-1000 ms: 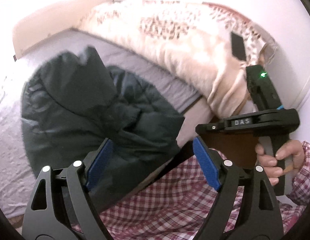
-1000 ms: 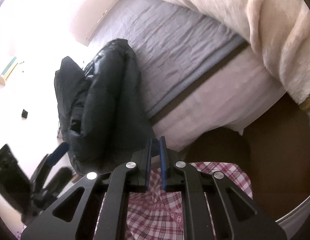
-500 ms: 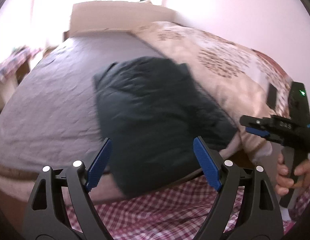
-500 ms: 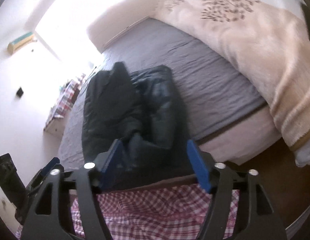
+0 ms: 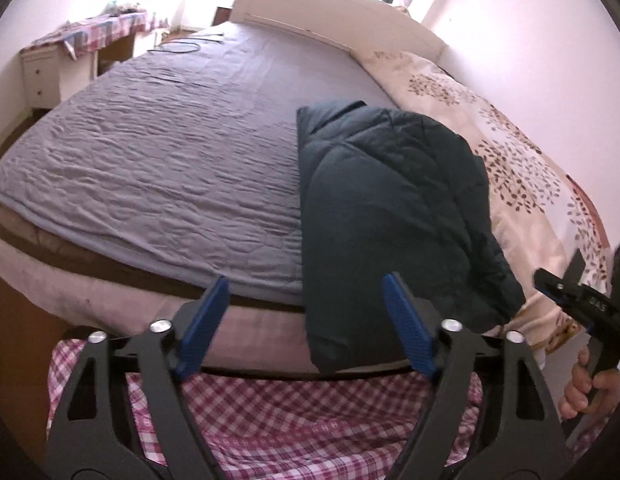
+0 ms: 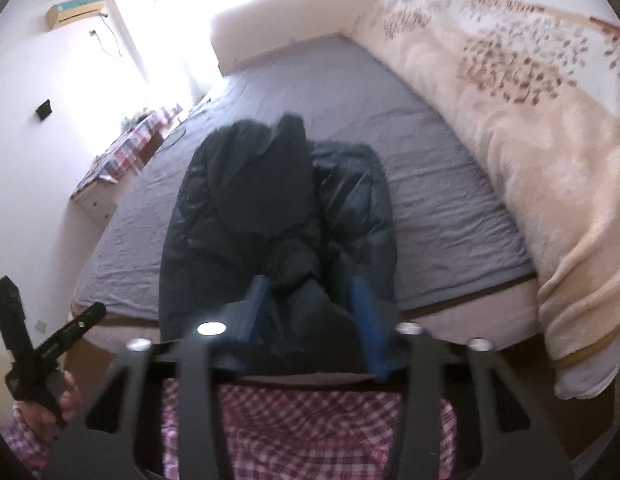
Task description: Fold large clothes
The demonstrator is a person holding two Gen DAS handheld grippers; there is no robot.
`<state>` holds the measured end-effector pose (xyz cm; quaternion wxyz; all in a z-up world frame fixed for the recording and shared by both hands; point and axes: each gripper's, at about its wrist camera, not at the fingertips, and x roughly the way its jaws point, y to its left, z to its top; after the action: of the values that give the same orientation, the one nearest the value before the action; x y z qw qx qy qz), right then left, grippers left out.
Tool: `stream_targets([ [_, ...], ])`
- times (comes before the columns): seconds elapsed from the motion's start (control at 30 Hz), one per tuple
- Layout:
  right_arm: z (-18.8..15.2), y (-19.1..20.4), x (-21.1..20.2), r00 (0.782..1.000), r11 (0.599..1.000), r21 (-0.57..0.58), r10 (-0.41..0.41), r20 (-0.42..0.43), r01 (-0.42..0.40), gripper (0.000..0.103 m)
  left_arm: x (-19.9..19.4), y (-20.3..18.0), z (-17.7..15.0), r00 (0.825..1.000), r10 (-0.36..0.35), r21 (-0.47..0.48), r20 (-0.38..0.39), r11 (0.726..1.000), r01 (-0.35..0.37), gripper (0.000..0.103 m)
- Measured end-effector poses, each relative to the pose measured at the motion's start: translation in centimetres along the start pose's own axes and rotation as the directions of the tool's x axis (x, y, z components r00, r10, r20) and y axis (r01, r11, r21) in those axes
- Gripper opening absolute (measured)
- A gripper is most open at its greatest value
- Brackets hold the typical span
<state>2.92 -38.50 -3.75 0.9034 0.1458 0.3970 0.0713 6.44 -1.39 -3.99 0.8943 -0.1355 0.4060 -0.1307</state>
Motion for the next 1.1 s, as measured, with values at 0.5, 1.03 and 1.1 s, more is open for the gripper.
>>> stream_targets([
  [0.5, -4.6, -2.2, 9.8, 0.954, 0.993, 0.114, 0.047, -0.295, -0.014, 0.013, 4.6, -3.4, 2.2, 0.997, -0.015, 0.108, -0.08, 0.994, 0.024, 0.068],
  [1.03, -5.1, -2.7, 9.5, 0.933, 0.981, 0.185, 0.118, -0.339, -0.056, 0.01, 13.2, -8.6, 7.3, 0.995, 0.033, 0.217, -0.092, 0.976, -0.012, 0.074],
  [1.1, -3.9, -2.2, 6.9, 0.961, 0.99, 0.132, 0.085, -0.262, -0.052, 0.01, 13.0, -8.3, 7.4, 0.995, 0.016, 0.204, -0.098, 0.979, 0.004, 0.073],
])
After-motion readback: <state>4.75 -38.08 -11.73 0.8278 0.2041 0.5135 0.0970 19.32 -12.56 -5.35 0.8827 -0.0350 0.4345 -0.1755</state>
